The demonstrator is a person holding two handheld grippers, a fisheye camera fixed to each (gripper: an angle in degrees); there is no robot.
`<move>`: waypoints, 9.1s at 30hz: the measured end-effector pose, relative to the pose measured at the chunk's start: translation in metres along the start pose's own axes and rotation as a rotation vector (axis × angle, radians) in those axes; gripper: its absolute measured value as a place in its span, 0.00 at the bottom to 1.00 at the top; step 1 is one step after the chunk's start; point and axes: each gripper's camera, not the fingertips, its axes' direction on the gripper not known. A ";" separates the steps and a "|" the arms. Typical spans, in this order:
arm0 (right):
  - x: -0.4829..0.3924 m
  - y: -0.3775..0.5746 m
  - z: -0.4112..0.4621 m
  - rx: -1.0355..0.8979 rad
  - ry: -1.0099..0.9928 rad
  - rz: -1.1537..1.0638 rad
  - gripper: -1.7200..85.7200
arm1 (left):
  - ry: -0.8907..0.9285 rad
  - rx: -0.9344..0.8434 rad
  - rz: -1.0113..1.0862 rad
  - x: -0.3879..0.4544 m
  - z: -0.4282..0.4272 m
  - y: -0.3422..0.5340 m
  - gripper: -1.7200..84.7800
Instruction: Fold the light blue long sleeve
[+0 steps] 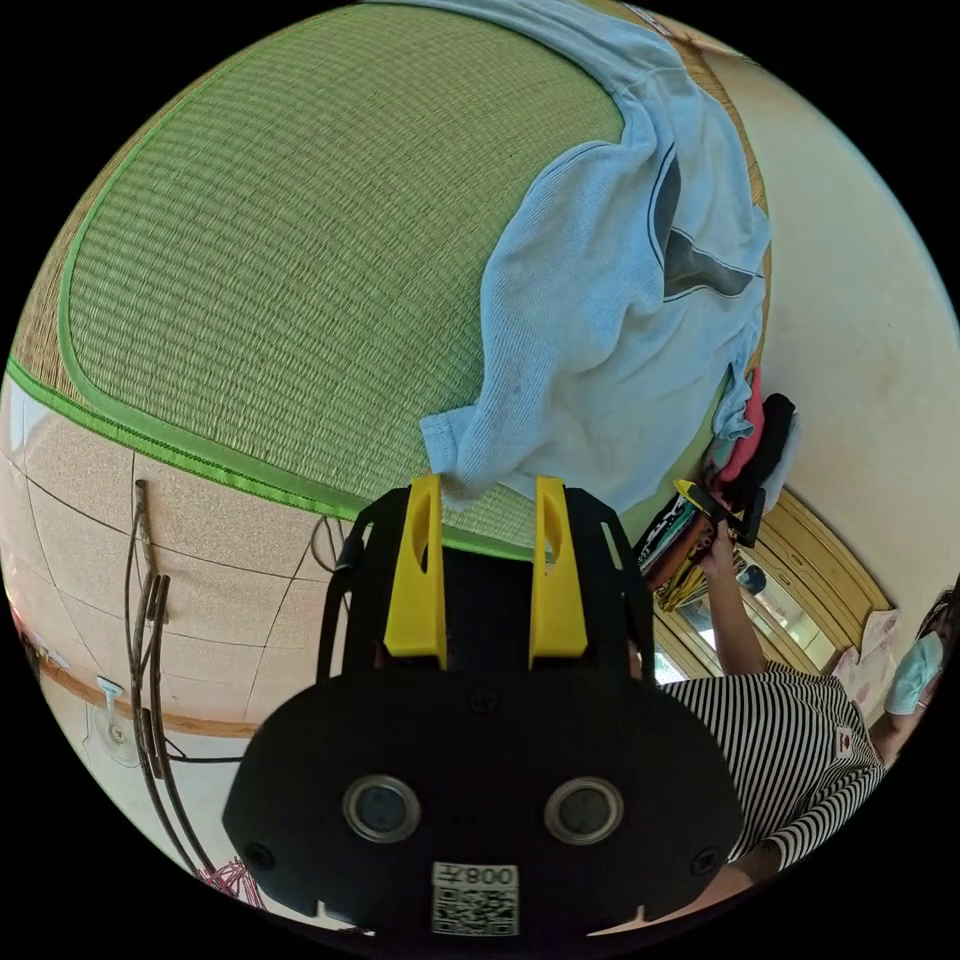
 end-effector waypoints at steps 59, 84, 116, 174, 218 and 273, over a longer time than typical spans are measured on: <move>0.086 0.116 -0.023 -0.097 -0.102 0.357 0.02 | -0.023 -0.279 0.085 0.123 -0.007 -0.030 0.09; 0.008 -0.106 -0.181 0.472 -0.169 -0.208 0.08 | -0.142 0.027 0.474 0.427 -0.039 -0.219 0.07; -0.130 -0.241 -0.255 0.638 0.216 -0.233 0.04 | -0.066 0.611 0.352 0.344 -0.249 -0.249 0.03; -0.176 -0.215 -0.211 0.656 0.221 -0.358 0.02 | -0.171 0.666 0.520 0.487 -0.257 -0.233 0.02; 0.088 0.095 -0.160 0.779 0.191 0.234 0.06 | 0.170 -0.144 1.045 0.939 0.069 -0.114 0.16; -0.306 0.113 -0.095 0.494 -0.139 -0.502 0.05 | 0.294 0.216 0.769 0.612 -0.292 0.045 0.04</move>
